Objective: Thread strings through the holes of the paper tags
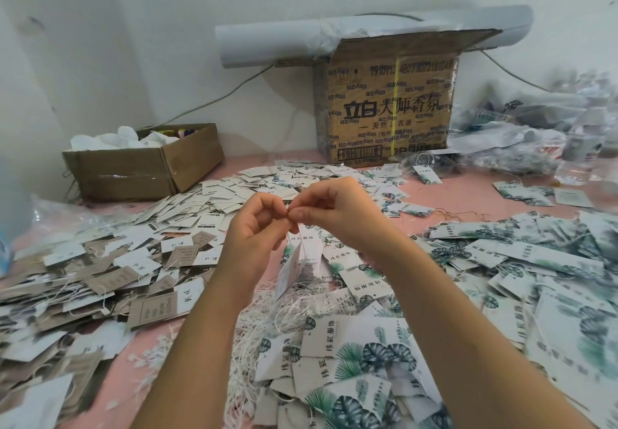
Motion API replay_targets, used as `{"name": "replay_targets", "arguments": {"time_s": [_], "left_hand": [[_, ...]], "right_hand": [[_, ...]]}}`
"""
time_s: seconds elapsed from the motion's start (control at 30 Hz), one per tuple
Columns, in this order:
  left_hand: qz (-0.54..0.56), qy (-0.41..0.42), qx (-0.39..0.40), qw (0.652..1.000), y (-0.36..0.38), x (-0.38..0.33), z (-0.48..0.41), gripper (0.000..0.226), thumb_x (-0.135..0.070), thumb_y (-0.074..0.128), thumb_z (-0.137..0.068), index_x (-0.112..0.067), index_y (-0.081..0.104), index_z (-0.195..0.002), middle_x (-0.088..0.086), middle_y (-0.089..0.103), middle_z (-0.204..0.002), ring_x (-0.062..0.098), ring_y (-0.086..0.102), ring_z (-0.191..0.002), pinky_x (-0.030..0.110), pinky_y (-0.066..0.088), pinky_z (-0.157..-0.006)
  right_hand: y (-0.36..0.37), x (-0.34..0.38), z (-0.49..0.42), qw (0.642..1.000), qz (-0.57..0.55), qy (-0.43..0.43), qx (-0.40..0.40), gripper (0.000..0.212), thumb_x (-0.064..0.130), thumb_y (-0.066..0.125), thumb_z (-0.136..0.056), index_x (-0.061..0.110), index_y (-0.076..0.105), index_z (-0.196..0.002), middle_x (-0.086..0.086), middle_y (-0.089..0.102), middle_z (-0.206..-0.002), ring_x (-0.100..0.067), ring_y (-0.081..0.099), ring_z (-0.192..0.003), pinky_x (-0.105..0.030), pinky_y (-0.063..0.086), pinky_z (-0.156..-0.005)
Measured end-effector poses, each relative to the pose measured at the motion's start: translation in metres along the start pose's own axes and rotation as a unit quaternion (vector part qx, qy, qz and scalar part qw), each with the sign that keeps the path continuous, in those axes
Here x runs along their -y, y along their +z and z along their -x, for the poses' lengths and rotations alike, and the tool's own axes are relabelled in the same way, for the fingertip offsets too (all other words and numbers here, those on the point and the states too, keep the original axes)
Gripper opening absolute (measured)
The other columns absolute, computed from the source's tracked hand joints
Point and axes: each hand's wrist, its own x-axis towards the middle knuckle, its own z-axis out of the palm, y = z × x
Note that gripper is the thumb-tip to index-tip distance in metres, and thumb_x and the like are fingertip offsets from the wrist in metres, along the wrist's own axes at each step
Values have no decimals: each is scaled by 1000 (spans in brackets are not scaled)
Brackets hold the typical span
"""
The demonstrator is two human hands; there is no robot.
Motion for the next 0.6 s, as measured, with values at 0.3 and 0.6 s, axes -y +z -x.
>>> {"name": "replay_targets", "arguments": {"time_s": [0.3,0.6], "left_hand": [[-13,16,-46,999,-2,0,0,24,6,51,-89,-15,52,-78,-2,63,-62,11,40,-54,17,36,-50],[-32,-2,-35,999,1,-1,2,19,4,52,-90,-13,55,-83,0,60,-64,3,48,-51,14,38,-50]], "right_hand": [[1,-3,0,999,35,12,-19,4,11,73,-78,8,73,-81,-3,70,-71,-11,63,-67,-28,56,-70],[-1,-1,0,998,67,-9,-4,2,12,70,-81,13,70,-79,2,64,-68,-8,56,-62,-28,50,-63]]}}
